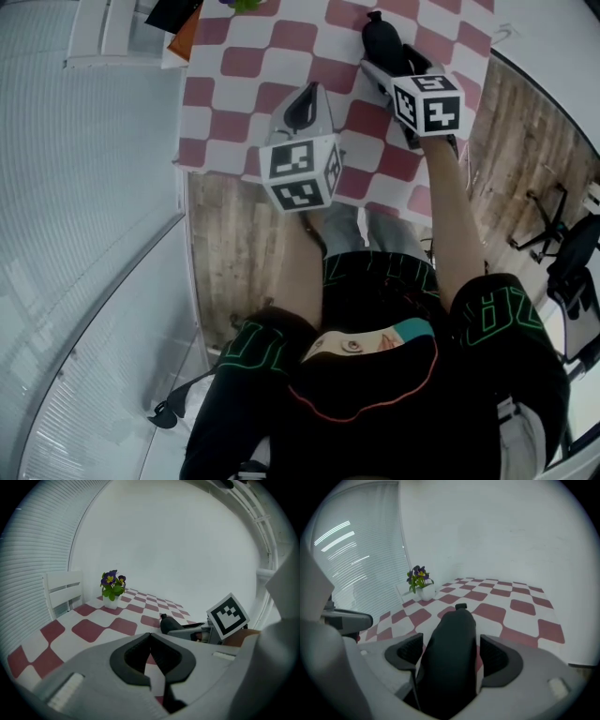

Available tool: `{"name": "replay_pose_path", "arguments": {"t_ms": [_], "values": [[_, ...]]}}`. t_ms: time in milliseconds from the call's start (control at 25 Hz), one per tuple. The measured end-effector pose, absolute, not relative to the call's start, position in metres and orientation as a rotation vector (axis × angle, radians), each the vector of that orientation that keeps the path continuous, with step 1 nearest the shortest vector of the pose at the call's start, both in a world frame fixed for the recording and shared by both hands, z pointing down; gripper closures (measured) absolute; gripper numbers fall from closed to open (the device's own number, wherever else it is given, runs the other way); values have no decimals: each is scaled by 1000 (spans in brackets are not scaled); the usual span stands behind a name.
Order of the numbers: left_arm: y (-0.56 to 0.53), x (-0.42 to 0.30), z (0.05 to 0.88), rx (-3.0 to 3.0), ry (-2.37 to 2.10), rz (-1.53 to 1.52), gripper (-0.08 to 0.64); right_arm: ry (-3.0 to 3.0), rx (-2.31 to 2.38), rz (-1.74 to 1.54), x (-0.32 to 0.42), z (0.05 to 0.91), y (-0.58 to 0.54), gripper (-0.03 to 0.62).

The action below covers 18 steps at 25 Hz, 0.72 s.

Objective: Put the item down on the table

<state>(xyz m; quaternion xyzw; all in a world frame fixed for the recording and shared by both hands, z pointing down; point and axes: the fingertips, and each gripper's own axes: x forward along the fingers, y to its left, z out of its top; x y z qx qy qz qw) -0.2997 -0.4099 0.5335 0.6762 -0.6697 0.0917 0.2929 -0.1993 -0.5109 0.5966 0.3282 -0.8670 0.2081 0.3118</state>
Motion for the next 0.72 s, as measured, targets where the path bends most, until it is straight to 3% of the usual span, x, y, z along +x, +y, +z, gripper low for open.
{"name": "replay_pose_path", "arguments": {"t_ms": [400, 440, 560, 640, 720], "values": [[-407, -264, 492, 1812, -1897, 172, 551, -2499, 989, 510, -162, 516, -516, 229], [-406, -258, 488, 1816, -1906, 165, 551, -2526, 1009, 496, -156, 505, -515, 277], [-405, -241, 474, 1833, -1932, 145, 551, -2597, 1085, 456, -130, 473, -512, 511], [-406, -233, 462, 1845, -1962, 125, 551, -2635, 1106, 437, -115, 455, -511, 521], [-406, -227, 450, 1850, -2007, 119, 551, -2661, 1115, 416, -101, 440, -507, 571]]}}
